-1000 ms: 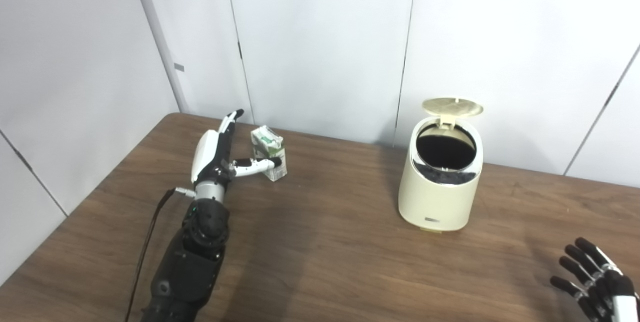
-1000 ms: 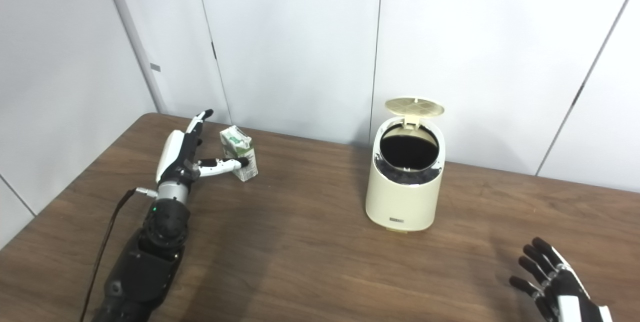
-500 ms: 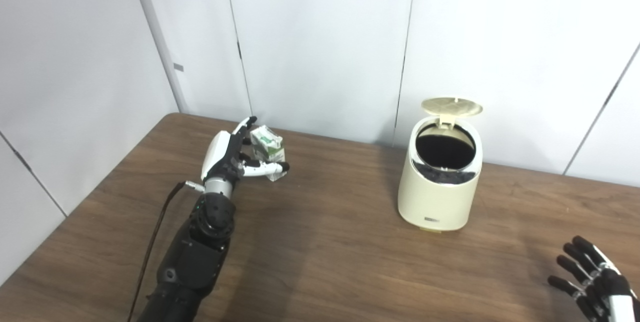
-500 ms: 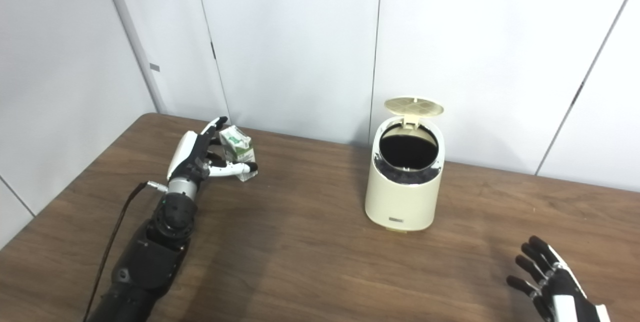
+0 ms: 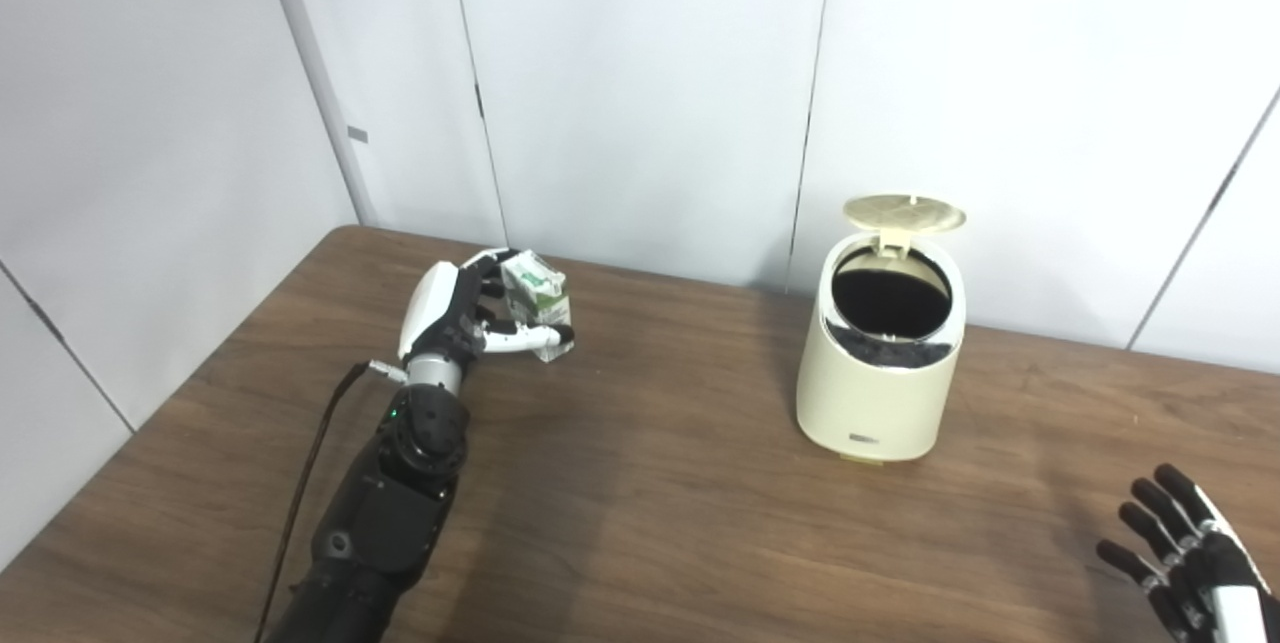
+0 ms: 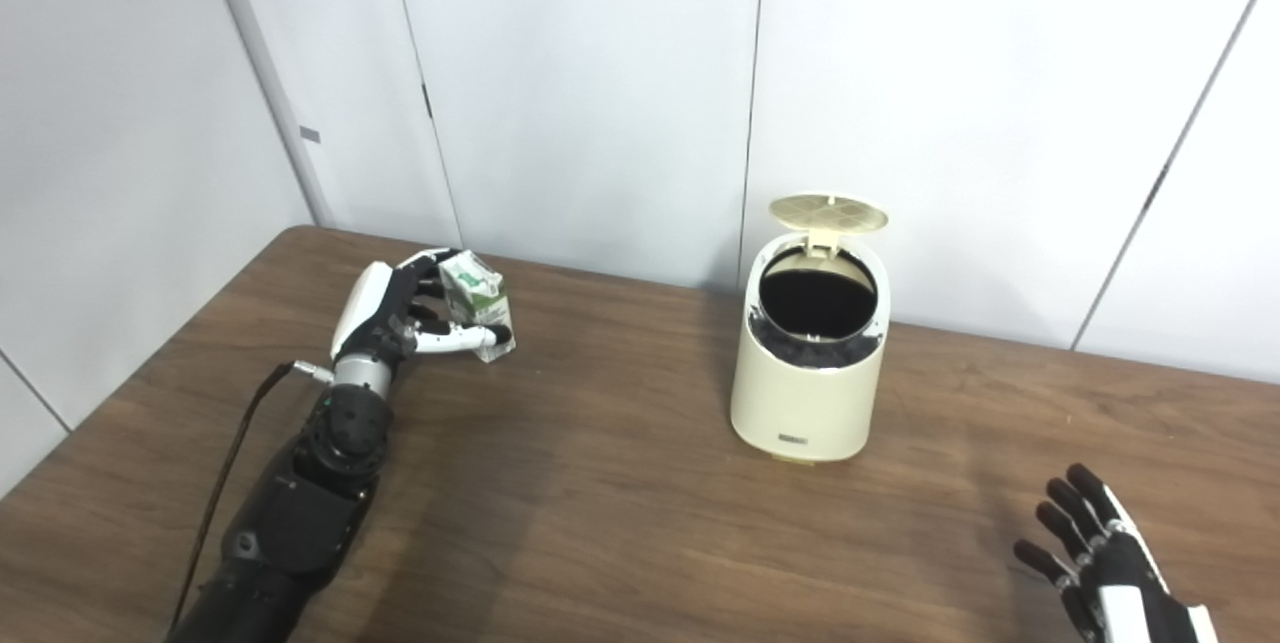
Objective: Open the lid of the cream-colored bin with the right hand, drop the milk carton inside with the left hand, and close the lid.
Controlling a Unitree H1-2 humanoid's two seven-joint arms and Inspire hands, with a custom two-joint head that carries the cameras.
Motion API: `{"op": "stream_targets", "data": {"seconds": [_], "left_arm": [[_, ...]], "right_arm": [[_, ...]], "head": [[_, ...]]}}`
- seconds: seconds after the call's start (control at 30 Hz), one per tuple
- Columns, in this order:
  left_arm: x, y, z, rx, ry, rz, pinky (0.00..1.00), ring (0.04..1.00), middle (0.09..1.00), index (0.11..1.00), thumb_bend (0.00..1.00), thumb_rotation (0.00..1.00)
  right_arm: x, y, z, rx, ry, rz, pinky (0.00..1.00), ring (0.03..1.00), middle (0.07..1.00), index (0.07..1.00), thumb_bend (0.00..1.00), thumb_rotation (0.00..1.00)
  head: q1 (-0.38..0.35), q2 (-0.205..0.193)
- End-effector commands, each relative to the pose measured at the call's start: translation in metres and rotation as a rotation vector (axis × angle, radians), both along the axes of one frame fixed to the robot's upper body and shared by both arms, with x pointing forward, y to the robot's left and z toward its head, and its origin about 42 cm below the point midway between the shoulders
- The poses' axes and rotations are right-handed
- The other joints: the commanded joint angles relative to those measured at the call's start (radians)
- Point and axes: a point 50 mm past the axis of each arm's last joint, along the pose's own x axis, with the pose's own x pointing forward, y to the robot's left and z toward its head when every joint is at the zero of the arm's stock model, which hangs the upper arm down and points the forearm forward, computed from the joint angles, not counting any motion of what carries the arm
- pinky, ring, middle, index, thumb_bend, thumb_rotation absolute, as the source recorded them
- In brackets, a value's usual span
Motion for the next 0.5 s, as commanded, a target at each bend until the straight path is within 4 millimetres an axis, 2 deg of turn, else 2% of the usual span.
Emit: {"op": "stream_targets", "data": {"seconds": [0.0,0.23,0.33,0.43,0.47], "left_arm": [[0.013,0.003,0.032,0.035,-0.110,-0.010,0.58,0.673,0.741,0.770,0.89,0.14],[0.023,-0.004,0.028,-0.037,-0.144,-0.045,0.55,0.627,0.699,0.728,0.87,0.08],[0.027,-0.012,0.029,-0.084,-0.148,-0.037,0.53,0.579,0.637,0.688,0.85,0.03],[0.030,-0.020,0.030,-0.066,-0.157,-0.035,0.50,0.540,0.581,0.608,0.80,0.00],[0.031,-0.021,0.030,-0.058,-0.163,-0.036,0.48,0.526,0.528,0.561,0.66,0.00]], "right_arm": [[0.000,0.002,0.016,-0.003,-0.089,0.014,0.79,0.902,0.899,0.922,0.77,0.87],[-0.001,0.005,0.020,-0.012,-0.094,0.012,0.80,0.909,0.908,0.932,0.71,0.90],[0.000,0.005,0.020,-0.024,-0.099,0.009,0.80,0.911,0.905,0.935,0.69,0.91],[0.000,0.005,0.021,-0.017,-0.099,0.008,0.79,0.906,0.896,0.928,0.65,0.92],[0.000,0.004,0.021,-0.013,-0.099,0.011,0.80,0.909,0.896,0.927,0.65,0.92]], "head": [[-0.002,0.001],[-0.013,0.000],[-0.012,-0.002],[-0.013,-0.004],[-0.013,-0.004]]}}
